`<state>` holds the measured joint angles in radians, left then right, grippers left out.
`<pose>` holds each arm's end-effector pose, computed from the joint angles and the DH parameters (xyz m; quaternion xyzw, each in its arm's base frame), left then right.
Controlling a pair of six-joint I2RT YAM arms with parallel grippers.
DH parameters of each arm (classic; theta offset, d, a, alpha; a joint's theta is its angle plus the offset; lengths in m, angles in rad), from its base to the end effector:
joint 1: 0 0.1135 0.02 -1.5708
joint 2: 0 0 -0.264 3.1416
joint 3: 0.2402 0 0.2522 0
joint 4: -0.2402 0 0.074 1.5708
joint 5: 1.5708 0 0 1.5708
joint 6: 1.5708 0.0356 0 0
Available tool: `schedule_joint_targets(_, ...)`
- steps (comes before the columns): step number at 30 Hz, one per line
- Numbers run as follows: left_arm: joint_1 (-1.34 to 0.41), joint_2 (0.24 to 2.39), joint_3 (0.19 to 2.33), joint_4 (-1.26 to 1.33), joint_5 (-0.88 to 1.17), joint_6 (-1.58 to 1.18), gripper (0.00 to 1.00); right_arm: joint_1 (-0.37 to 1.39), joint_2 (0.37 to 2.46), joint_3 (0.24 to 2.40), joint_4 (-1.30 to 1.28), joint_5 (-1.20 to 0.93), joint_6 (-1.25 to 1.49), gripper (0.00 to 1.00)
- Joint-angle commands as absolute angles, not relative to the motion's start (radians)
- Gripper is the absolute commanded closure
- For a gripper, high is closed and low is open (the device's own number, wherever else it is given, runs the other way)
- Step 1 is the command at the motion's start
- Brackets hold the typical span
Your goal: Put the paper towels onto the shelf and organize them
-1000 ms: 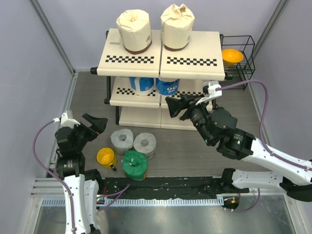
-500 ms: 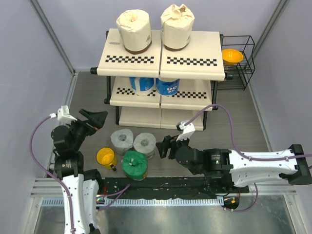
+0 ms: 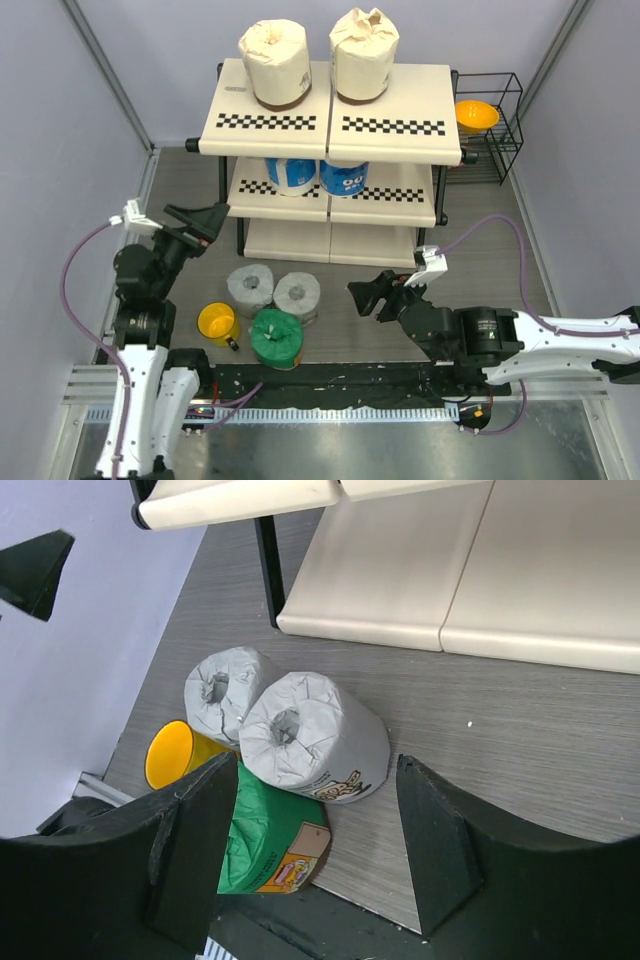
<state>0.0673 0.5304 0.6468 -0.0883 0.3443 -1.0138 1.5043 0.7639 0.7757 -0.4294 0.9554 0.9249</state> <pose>0.1366 -0.0028 0.3381 -0.2481 0.6521 -0.4282 0.5743 0.0396 0.1577 0.3207 0.0275 0.7851 0.3194 0.5300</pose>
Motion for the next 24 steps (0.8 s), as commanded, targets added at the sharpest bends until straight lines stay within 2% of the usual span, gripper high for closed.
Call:
schedule_joint_targets(1,-0.227,0.659,0.742,-0.017,0.043,-0.936,0.0,1.509,0.735,0.787,-0.475,1.006,0.977,0.3)
schedule_joint_targets(5,-0.44,0.748,0.799,-0.035,-0.208,-0.861,0.0,1.509,0.684,0.782,-0.524,1.009,1.011,0.31)
schedule_joint_targets(12,-0.474,0.801,0.79,0.041,-0.308,-0.91,0.0,1.511,0.592,0.75,-0.594,1.051,1.061,0.31)
schedule_joint_targets(24,-0.58,0.948,0.712,0.42,-0.449,-1.034,0.0,1.509,0.565,0.741,-0.644,1.074,1.098,0.31)
